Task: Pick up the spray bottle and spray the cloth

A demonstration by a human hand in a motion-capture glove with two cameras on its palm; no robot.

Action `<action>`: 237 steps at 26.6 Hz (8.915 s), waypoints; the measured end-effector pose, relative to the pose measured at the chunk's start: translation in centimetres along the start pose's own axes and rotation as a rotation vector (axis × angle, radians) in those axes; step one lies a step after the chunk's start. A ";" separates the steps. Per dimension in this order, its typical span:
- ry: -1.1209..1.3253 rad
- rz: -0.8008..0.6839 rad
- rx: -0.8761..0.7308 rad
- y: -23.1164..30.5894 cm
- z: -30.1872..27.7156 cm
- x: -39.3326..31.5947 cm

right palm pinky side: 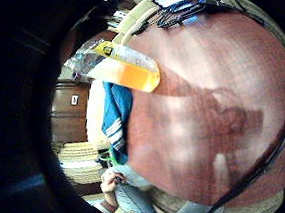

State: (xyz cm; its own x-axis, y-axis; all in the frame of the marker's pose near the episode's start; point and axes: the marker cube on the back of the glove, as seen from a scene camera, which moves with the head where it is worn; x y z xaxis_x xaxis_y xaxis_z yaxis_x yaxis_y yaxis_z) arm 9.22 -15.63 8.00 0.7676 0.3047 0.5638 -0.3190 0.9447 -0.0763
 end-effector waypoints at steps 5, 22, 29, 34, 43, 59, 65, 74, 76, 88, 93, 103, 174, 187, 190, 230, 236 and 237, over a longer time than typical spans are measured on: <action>-0.087 0.044 0.129 -2.8 -0.1 0.0; -0.077 0.044 0.306 -4.0 -0.7 0.2; -0.067 0.041 0.289 -3.8 -1.2 0.9; -0.058 0.049 0.287 -3.9 -1.6 1.1; -0.090 0.037 0.294 -3.8 -1.3 1.0; -0.095 -0.028 0.228 -5.6 1.2 -1.2; -0.094 -0.015 0.184 -7.2 1.3 -1.5; -0.084 -0.015 0.122 -8.6 2.8 -2.4; -0.084 -0.019 0.130 -8.9 2.9 -2.6; -0.089 -0.071 0.174 -12.6 2.5 -3.5; -0.119 -0.085 0.187 -14.1 2.5 -3.7; -0.132 -0.122 0.175 -15.9 1.9 -5.2; 1.345 -0.296 -0.589 -2.0 15.6 -11.2; 1.566 -0.305 -0.708 -1.0 18.5 -7.6; 1.522 -0.254 -0.705 -0.5 19.2 -7.4; 0.325 -0.358 -0.302 -1.0 9.5 -22.5; 0.037 -0.393 -0.287 0.3 10.1 -21.0; -0.002 -0.394 -0.281 0.4 10.2 -20.7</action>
State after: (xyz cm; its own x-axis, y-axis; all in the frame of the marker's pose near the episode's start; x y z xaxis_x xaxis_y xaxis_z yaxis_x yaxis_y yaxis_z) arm -12.48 -22.77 4.71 0.7987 -0.0831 0.5960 0.1588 0.9844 -0.0755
